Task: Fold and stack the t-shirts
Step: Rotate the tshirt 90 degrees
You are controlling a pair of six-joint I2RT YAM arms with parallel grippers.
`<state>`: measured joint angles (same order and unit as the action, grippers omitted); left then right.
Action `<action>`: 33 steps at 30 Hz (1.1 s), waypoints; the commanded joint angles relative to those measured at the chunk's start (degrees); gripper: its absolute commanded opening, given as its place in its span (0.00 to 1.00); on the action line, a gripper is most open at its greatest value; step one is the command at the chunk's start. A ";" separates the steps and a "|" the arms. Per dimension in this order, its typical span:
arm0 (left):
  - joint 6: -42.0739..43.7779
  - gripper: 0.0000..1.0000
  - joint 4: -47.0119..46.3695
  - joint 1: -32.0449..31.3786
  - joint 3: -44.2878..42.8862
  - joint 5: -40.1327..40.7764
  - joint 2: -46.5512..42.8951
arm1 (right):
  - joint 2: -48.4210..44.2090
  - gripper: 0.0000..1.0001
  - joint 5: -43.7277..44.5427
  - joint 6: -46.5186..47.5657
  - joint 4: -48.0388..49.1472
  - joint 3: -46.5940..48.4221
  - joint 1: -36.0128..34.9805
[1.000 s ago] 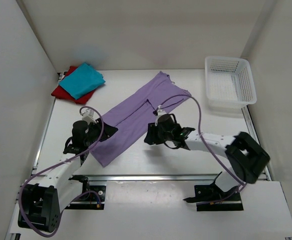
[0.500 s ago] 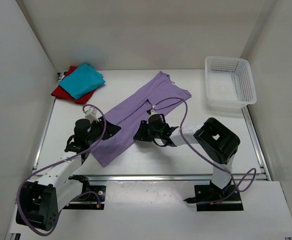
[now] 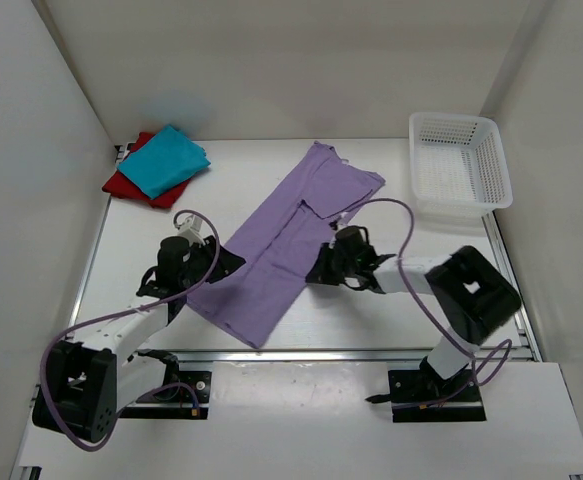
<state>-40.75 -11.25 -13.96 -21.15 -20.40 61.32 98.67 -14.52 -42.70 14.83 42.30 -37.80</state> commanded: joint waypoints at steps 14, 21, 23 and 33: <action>5.07 0.44 1.75 -5.91 2.69 4.94 0.03 | -0.16 0.46 2.91 11.93 -8.07 13.93 27.95; 4.46 0.44 0.43 -6.17 3.04 3.88 0.56 | 14.79 0.47 6.35 10.26 -9.46 26.67 31.47; 4.45 0.44 -0.09 -5.91 3.31 3.79 0.64 | 18.47 0.47 5.13 9.83 -12.35 31.49 31.56; 4.36 0.44 0.25 -5.29 3.48 3.71 0.03 | 33.14 0.01 -0.41 14.74 -27.99 56.10 28.32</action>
<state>-36.88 -10.20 -19.59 -18.13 -16.49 62.39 128.31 -12.32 -30.50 -6.17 90.74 -7.60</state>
